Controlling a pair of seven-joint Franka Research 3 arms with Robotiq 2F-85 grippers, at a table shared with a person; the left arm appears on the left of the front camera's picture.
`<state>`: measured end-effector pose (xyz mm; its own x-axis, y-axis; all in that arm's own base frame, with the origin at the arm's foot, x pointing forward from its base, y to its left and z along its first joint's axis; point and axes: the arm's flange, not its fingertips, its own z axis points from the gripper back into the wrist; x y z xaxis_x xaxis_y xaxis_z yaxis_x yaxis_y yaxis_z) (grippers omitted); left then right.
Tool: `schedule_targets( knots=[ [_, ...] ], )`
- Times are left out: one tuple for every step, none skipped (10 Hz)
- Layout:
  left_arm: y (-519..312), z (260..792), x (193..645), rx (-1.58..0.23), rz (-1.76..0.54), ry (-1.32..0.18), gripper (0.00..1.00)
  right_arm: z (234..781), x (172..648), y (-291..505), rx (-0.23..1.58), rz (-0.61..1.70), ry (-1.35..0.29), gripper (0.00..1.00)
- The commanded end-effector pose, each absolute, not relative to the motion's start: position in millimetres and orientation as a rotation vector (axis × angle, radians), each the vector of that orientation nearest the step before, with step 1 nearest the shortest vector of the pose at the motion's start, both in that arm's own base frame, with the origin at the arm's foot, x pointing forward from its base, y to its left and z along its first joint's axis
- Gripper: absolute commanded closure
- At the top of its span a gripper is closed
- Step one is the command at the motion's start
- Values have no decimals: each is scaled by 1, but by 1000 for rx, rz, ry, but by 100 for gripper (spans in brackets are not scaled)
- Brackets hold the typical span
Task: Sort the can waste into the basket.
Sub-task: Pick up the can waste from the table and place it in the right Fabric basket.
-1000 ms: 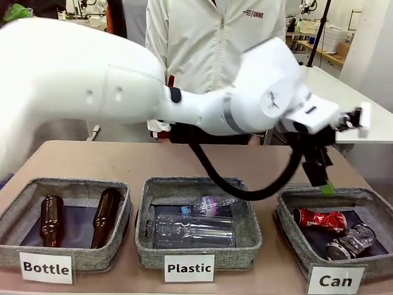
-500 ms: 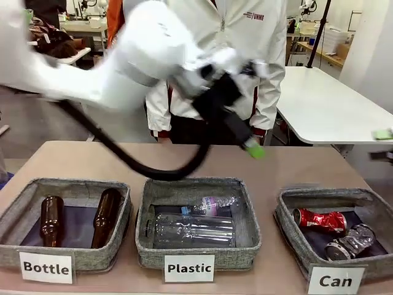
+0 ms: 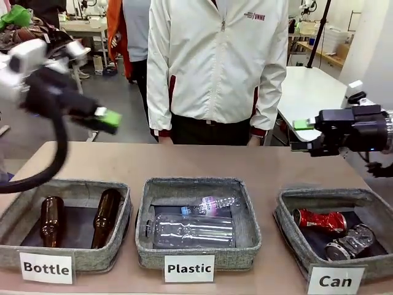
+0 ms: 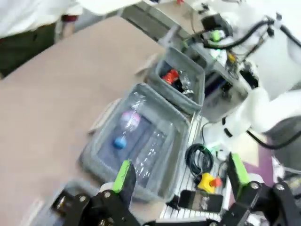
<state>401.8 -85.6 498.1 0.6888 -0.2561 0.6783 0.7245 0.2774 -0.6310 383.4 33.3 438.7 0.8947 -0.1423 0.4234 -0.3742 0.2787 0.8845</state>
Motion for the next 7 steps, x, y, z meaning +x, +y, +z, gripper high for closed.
schedule_targets(
  knots=[
    [-27, 470, 388, -1191, -579, -589, 0, 428, 394, 35, 1347, -11, -490, 0],
    [9, 447, 382, -1246, -521, -640, 0, 424, 405, 19, 1369, -100, -444, 0],
    [33, 436, 378, -1268, -497, -692, 0, 425, 413, 6, 1348, -182, -487, 0],
    [-1, 459, 385, -1181, -538, -572, 0, 424, 393, 30, 1349, 26, -459, 0],
    [-1, 459, 385, -1181, -538, -572, 0, 424, 393, 30, 1349, 26, -459, 0],
    [-1, 459, 385, -1181, -538, -572, 0, 424, 393, 30, 1349, 26, -459, 0],
    [-1, 459, 385, -1181, -538, -572, 0, 424, 393, 30, 1349, 26, -459, 0]
  ],
)
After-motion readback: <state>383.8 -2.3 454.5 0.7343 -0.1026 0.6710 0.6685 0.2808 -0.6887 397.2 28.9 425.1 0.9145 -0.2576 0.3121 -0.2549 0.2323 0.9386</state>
